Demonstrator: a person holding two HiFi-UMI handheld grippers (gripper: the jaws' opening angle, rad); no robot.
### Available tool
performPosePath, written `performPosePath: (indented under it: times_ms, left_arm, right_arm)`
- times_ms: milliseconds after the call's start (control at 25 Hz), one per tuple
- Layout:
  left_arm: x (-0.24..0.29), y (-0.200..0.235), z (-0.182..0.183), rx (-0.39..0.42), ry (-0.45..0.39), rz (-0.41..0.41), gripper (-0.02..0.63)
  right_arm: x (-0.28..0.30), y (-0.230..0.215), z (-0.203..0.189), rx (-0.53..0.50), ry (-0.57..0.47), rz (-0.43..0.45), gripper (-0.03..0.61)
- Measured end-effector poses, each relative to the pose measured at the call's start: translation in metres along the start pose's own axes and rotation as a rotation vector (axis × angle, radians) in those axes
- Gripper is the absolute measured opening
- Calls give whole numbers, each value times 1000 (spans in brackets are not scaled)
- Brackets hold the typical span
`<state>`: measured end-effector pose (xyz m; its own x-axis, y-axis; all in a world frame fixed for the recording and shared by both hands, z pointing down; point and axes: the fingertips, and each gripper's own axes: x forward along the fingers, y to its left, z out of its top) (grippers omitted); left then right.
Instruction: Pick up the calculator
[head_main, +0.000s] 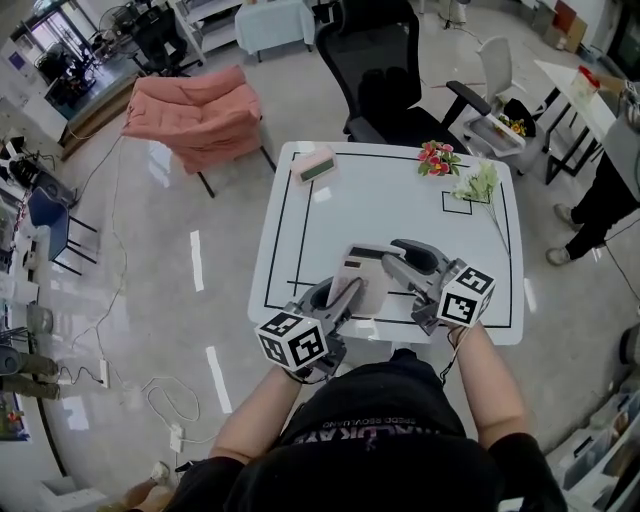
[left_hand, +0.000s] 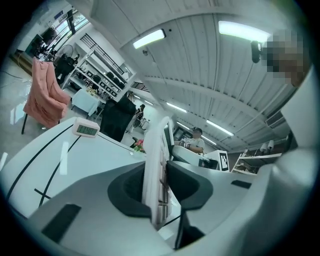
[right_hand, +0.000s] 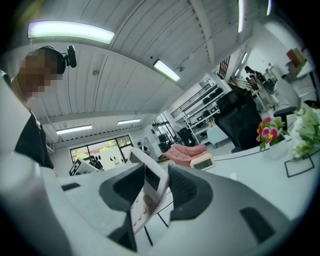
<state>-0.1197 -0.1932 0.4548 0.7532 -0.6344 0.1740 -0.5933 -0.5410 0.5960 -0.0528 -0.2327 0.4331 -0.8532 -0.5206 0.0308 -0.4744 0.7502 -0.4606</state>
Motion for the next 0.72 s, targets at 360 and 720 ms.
performPosePath:
  times_ms: [360,720]
  left_arm:
    - [-20,12,16,24,-37,-8,77]
    - [-52,17,25,80,-62,39,75]
  right_arm:
    - [-8,-10,9,-20,-72,-138,133]
    - [-38,6,5,-137,-96,-377,2]
